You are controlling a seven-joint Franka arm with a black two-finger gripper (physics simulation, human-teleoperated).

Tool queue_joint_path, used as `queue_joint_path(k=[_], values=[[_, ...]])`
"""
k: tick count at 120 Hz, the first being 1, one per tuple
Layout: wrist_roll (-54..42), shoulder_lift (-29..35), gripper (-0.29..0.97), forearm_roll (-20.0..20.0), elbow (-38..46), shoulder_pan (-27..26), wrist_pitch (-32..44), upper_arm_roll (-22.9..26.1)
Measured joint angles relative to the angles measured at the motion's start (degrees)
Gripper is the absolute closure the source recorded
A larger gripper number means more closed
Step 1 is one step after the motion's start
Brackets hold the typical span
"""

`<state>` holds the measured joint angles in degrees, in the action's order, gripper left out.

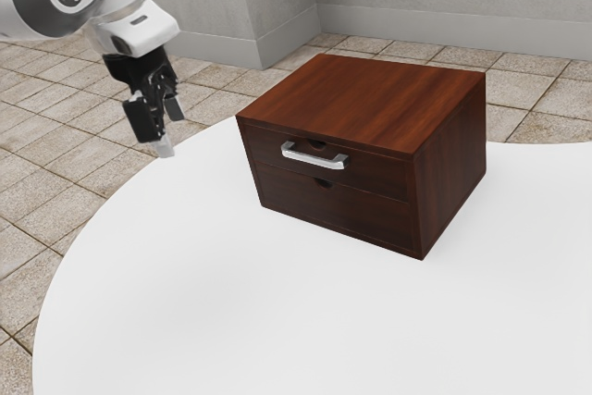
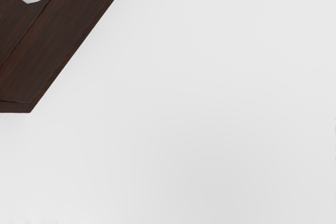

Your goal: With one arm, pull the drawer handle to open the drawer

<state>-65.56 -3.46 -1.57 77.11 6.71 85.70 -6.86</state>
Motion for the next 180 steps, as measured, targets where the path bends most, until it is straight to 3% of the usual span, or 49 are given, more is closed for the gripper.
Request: queue_joint_path(k=[61, 71, 78, 111, 128, 151, 180], values=[[7.05, 0.12, 0.00, -0.36, -0.15, -0.70, -0.52, -0.23], [7.75, 7.10, 0.00, -0.70, -3.37, -0.99, -0.71, 0.04], [8.16, 8.20, 0.00, -1.99, -4.09, -0.99, -0.80, 0.21], [7.91, 1.52, 0.00, -3.65, -4.57, -5.66, -0.78, -0.37], [6.98, 0.12, 0.00, -3.59, -4.58, -4.34, -0.71, -0.42], [5.18, -0.78, 0.00, 0.63, -4.59, 0.62, 0.36, -0.10], [0.03, -1.50, 0.00, 2.22, -4.56, -1.96, 2.06, 0.14]])
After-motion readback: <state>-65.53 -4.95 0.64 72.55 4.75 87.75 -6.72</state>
